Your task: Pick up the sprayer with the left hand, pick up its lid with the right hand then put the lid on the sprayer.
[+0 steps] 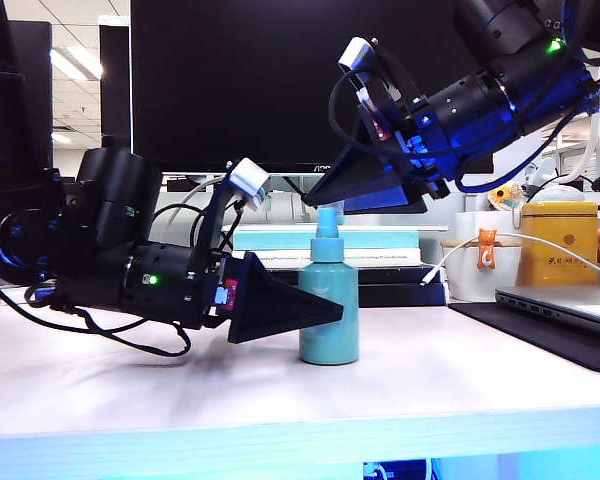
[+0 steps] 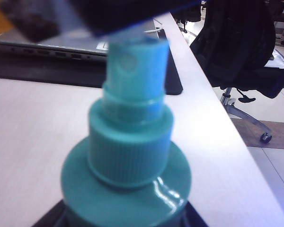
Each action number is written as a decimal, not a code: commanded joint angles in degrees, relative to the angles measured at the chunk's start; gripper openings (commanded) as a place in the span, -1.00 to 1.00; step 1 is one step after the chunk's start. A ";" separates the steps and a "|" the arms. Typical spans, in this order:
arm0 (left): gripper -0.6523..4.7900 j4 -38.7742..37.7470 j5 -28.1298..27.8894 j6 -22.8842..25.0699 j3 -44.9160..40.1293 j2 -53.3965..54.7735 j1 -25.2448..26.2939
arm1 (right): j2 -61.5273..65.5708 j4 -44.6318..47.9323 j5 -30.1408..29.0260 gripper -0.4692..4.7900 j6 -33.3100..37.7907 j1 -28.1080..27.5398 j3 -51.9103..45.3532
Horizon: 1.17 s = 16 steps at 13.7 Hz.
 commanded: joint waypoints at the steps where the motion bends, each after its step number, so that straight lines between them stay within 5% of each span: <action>1: 0.26 0.55 0.46 -0.26 0.37 -0.11 -0.09 | 0.24 -1.90 -0.02 -0.38 -0.66 0.09 0.17; 10: 0.26 0.26 -0.85 -0.26 0.63 -0.11 -0.07 | 0.20 -5.42 1.22 -0.37 -3.50 2.19 0.17; 12: 0.26 -0.07 -0.87 -0.24 0.63 -0.11 -0.07 | 0.20 -5.33 3.06 0.39 -4.70 2.19 0.20; 15: 0.26 -0.07 -0.90 -1.11 0.66 -0.11 -0.07 | 0.20 -3.76 3.56 1.00 -4.70 2.19 0.20; 16: 0.26 -0.15 -0.90 -1.11 0.66 -0.11 -0.07 | 0.15 -3.10 4.66 1.00 -4.72 2.19 0.20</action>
